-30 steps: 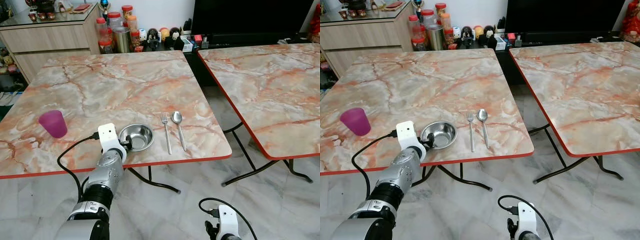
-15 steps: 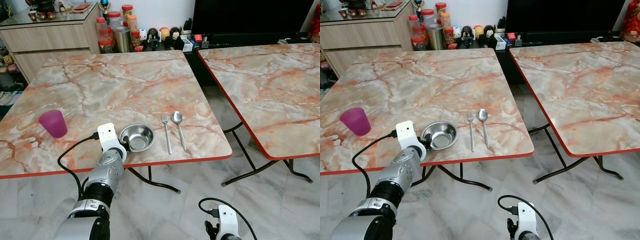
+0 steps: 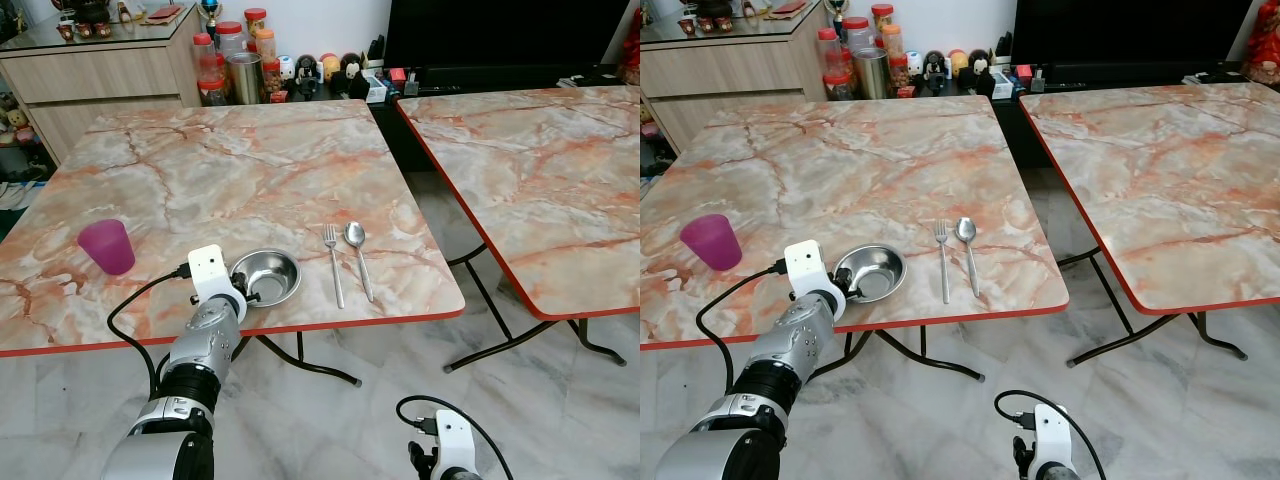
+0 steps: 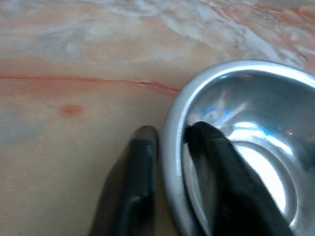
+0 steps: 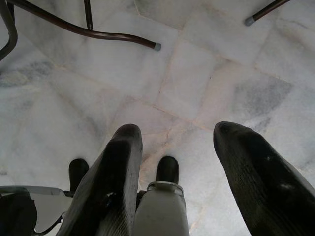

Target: Setting the table

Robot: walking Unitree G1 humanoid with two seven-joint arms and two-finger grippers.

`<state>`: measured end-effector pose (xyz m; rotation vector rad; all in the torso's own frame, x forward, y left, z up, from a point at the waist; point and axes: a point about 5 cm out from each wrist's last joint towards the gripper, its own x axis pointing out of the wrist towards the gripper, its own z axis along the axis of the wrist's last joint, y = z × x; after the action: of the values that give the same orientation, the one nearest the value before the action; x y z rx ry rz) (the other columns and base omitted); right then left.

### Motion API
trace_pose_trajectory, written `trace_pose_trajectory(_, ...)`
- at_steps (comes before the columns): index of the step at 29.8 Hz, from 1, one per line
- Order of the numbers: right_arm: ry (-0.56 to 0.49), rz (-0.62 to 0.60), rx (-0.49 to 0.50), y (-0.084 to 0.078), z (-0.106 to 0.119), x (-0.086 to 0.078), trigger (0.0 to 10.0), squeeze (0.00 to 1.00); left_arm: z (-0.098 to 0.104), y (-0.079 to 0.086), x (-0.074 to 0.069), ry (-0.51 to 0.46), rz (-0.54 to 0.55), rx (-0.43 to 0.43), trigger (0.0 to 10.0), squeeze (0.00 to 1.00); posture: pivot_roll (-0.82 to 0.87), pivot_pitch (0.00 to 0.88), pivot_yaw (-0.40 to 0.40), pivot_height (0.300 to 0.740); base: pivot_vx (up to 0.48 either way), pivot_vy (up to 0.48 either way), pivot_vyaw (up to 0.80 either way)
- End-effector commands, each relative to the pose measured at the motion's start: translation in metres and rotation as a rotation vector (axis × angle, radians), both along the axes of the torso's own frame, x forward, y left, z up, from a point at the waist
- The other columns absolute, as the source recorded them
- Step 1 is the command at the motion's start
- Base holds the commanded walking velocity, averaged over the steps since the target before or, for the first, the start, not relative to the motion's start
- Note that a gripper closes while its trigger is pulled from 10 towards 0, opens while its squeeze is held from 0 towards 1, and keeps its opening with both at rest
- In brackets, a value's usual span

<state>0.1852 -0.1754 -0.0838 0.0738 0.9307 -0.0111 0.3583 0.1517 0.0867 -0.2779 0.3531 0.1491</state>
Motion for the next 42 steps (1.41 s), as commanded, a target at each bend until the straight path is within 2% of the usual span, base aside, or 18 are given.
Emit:
trace_pose_trajectory(1,0.002,0.011,0.003,0.002,0.000,0.001,10.0,0.00,0.003,-0.003,0.002,-0.005,-0.013,-0.002,0.0,0.00,0.00,0.000,-0.002,0.740,0.000,0.000,0.00)
trace_pose_trajectory(8,0.004,0.013,-0.002,0.000,0.000,0.000,10.0,0.00,0.011,-0.018,-0.001,-0.148,-0.073,-0.122,0.0,0.00,-0.01,0.000,-0.008,0.740,0.000,0.000,0.00)
trace_pose_trajectory(10,0.003,0.012,-0.004,-0.001,0.000,0.001,10.0,0.00,0.015,-0.021,-0.003,-0.197,-0.084,-0.160,8.3,0.00,-0.01,0.000,-0.014,0.740,0.000,0.000,0.00)
trace_pose_trajectory(11,0.003,0.011,-0.004,-0.002,0.001,0.001,10.0,0.00,0.015,-0.022,-0.004,-0.207,-0.086,-0.164,10.0,0.00,-0.01,0.000,-0.014,0.740,0.000,0.000,0.00)
trace_pose_trajectory(18,0.004,0.011,-0.009,-0.004,0.001,0.001,10.0,0.00,0.017,-0.022,-0.005,-0.245,-0.072,-0.210,10.0,0.00,0.00,0.000,-0.027,0.740,0.000,0.000,0.00)
trace_pose_trajectory(26,-0.003,0.011,-0.010,-0.005,0.002,0.004,10.0,0.00,0.018,-0.017,-0.006,-0.255,-0.061,-0.197,10.0,0.00,0.00,0.000,-0.030,0.740,0.000,0.000,0.00)
trace_pose_trajectory(27,-0.004,0.012,-0.010,-0.004,0.003,0.005,10.0,0.00,0.019,-0.017,-0.006,-0.260,-0.061,-0.197,3.3,0.00,0.00,0.000,-0.031,0.740,0.000,0.000,0.00)
trace_pose_trajectory(28,-0.005,0.013,-0.010,-0.004,0.003,0.005,10.0,0.00,0.019,-0.017,-0.005,-0.262,-0.062,-0.197,3.3,0.00,0.00,0.000,-0.031,0.740,0.000,0.000,0.00)
trace_pose_trajectory(29,-0.005,0.013,-0.009,-0.004,0.003,0.006,10.0,0.00,0.020,-0.017,-0.005,-0.270,-0.061,-0.198,0.0,0.00,0.00,0.000,-0.031,0.740,0.000,0.000,0.00)
trace_pose_trajectory(31,-0.006,0.014,-0.008,-0.003,0.003,0.006,10.0,0.00,0.022,-0.017,-0.005,-0.281,-0.058,-0.196,0.0,0.00,0.00,0.000,-0.030,0.740,0.000,0.000,0.00)
trace_pose_trajectory(32,-0.007,0.014,-0.008,-0.003,0.003,0.006,10.0,0.00,0.024,-0.017,-0.004,-0.297,-0.054,-0.199,4.6,0.00,0.00,0.000,-0.030,0.740,0.000,0.000,0.00)
trace_pose_trajectory(33,-0.007,0.014,-0.008,-0.003,0.003,0.006,10.0,0.00,0.028,-0.017,-0.004,-0.319,-0.050,-0.200,7.5,0.00,0.00,0.000,-0.031,0.740,0.000,0.000,0.00)
trace_pose_trajectory(34,-0.007,0.014,-0.008,-0.003,0.003,0.006,10.0,0.00,0.028,-0.017,-0.004,-0.319,-0.050,-0.200,7.5,0.00,0.00,0.000,-0.031,0.740,0.000,0.000,0.00)
trace_pose_trajectory(35,-0.007,0.016,-0.011,-0.003,0.003,0.006,10.0,0.00,0.034,-0.016,-0.003,-0.366,-0.040,-0.174,10.0,0.00,0.00,0.000,-0.032,0.740,0.000,0.000,0.00)
trace_pose_trajectory(38,-0.007,0.015,-0.012,-0.003,0.003,0.006,10.0,0.00,0.045,-0.016,-0.002,-0.435,-0.026,-0.159,10.0,0.00,0.00,0.000,-0.031,0.740,0.000,0.000,0.00)
trace_pose_trajectory(42,-0.008,0.012,-0.012,-0.003,0.003,0.006,10.0,0.00,0.051,-0.012,-0.002,-0.478,0.020,-0.165,10.0,0.00,-0.01,0.000,-0.027,0.740,0.000,0.000,0.00)
